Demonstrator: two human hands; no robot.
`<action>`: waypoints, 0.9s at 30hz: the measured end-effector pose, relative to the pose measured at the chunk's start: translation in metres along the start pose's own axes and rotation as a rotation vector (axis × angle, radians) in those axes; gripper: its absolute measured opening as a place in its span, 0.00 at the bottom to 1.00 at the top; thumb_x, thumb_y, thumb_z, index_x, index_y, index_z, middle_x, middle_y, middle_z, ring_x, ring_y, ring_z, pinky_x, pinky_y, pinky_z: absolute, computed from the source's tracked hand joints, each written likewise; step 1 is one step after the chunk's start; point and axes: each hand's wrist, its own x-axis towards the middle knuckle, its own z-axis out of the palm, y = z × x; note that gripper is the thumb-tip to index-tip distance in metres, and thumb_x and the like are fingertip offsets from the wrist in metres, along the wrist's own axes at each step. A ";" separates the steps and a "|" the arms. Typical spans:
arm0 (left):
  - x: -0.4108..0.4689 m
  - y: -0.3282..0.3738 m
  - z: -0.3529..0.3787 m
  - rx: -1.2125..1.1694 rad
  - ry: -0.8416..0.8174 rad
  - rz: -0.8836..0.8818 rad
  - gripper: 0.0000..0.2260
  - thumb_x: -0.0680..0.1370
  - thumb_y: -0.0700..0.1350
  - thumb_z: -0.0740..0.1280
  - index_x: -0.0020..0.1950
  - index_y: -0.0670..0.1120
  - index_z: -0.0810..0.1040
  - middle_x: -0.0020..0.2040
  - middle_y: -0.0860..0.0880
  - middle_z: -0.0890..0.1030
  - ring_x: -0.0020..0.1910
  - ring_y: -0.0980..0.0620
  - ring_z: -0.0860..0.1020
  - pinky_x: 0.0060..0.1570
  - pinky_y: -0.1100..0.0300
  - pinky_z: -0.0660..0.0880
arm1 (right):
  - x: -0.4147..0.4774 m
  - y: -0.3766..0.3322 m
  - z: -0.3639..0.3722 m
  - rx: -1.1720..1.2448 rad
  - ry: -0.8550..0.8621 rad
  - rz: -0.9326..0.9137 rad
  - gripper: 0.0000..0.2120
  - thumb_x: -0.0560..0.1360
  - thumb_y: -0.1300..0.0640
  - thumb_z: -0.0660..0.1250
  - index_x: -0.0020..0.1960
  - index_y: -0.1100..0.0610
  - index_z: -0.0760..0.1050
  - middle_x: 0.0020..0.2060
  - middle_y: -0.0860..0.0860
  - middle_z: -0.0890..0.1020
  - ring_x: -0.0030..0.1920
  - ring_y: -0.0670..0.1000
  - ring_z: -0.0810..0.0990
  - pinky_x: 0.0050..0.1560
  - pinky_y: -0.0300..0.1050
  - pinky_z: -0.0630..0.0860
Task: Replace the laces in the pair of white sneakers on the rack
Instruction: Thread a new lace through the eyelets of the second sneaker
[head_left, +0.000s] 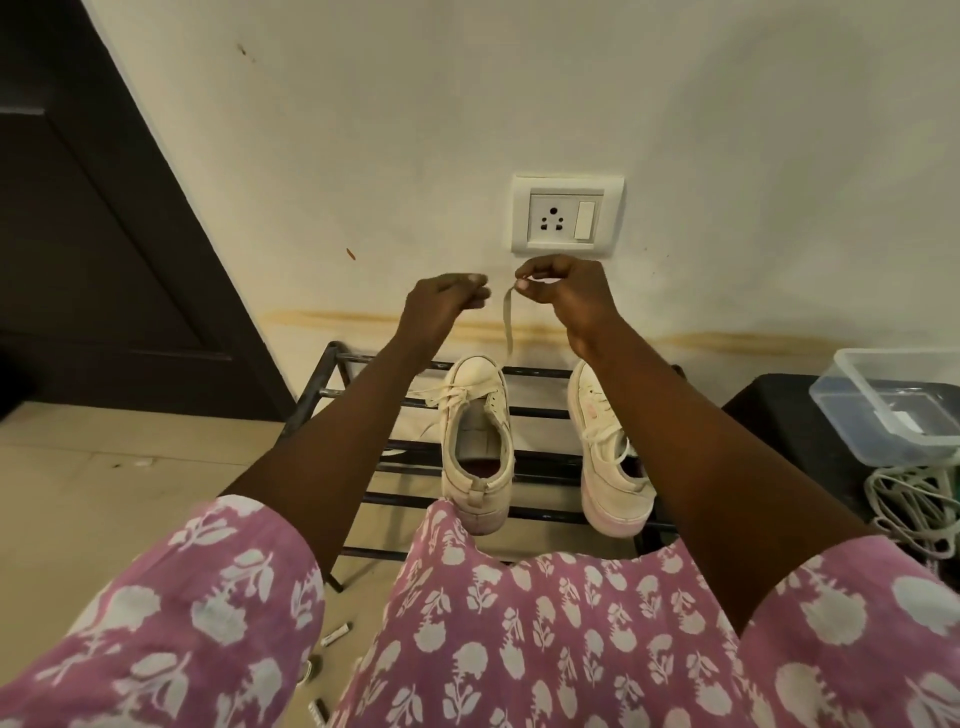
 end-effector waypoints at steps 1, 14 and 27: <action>-0.001 0.008 0.005 -0.035 -0.068 0.016 0.13 0.81 0.44 0.60 0.58 0.39 0.79 0.50 0.41 0.82 0.47 0.52 0.81 0.49 0.68 0.76 | 0.000 0.000 0.003 -0.041 -0.007 -0.021 0.07 0.69 0.71 0.70 0.41 0.61 0.79 0.39 0.48 0.78 0.44 0.43 0.74 0.43 0.31 0.71; -0.007 -0.010 -0.004 0.491 -0.123 0.036 0.09 0.80 0.40 0.61 0.50 0.41 0.81 0.43 0.49 0.80 0.43 0.53 0.75 0.41 0.64 0.70 | -0.006 0.048 0.018 -0.222 0.058 0.141 0.11 0.69 0.62 0.73 0.51 0.61 0.81 0.43 0.55 0.81 0.42 0.49 0.78 0.47 0.42 0.77; 0.013 0.018 -0.030 0.627 0.342 0.210 0.09 0.78 0.39 0.63 0.52 0.41 0.83 0.51 0.42 0.83 0.52 0.47 0.79 0.51 0.64 0.68 | -0.027 0.084 0.043 -0.621 -0.084 0.345 0.12 0.68 0.57 0.72 0.46 0.63 0.75 0.45 0.60 0.81 0.46 0.59 0.81 0.45 0.50 0.80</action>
